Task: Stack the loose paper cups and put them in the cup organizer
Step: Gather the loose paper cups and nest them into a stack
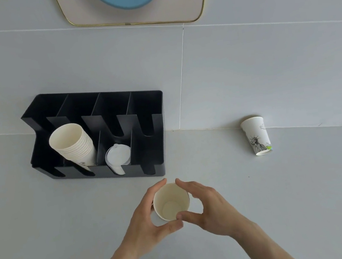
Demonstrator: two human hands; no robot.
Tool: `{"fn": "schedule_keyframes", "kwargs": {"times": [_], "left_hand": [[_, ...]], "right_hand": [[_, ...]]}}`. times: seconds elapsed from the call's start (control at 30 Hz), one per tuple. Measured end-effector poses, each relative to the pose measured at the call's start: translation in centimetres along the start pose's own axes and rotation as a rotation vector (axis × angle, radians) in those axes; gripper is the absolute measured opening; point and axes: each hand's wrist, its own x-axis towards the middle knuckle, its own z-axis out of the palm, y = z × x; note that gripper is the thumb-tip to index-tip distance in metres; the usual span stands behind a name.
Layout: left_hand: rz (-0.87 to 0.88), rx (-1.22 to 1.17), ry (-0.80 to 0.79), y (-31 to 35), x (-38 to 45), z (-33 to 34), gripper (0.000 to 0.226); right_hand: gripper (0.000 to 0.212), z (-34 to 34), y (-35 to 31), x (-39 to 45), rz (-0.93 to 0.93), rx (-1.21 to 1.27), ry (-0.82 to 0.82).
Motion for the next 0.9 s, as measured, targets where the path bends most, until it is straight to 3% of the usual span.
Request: {"fn": "schedule_keyframes", "kwargs": {"times": [0.2, 0.33, 0.47, 0.63, 0.9], "left_hand": [[-0.018, -0.025, 0.016, 0.0, -0.1, -0.1, 0.097], [0.006, -0.032, 0.027, -0.5, -0.2, 0.0, 0.095], [0.013, -0.055, 0.017, -0.8, -0.1, 0.2, 0.096], [0.019, -0.060, 0.012, -0.8, 0.0, 0.3, 0.098], [-0.007, -0.082, -0.014, -0.3, 0.2, 0.3, 0.100]], "right_hand": [[0.053, -1.0, 1.4, 0.4, 0.088, 0.168, 0.019], [0.034, -5.5, 5.0, 2.0, 0.281, 0.215, 0.406], [0.030, -11.7, 9.9, 4.5, 0.475, -0.119, 0.728], [0.063, -16.9, 15.4, 6.7, 0.781, -0.316, 0.554], [0.061, -15.5, 19.4, 7.4, 0.886, -0.176, 0.489]]}}
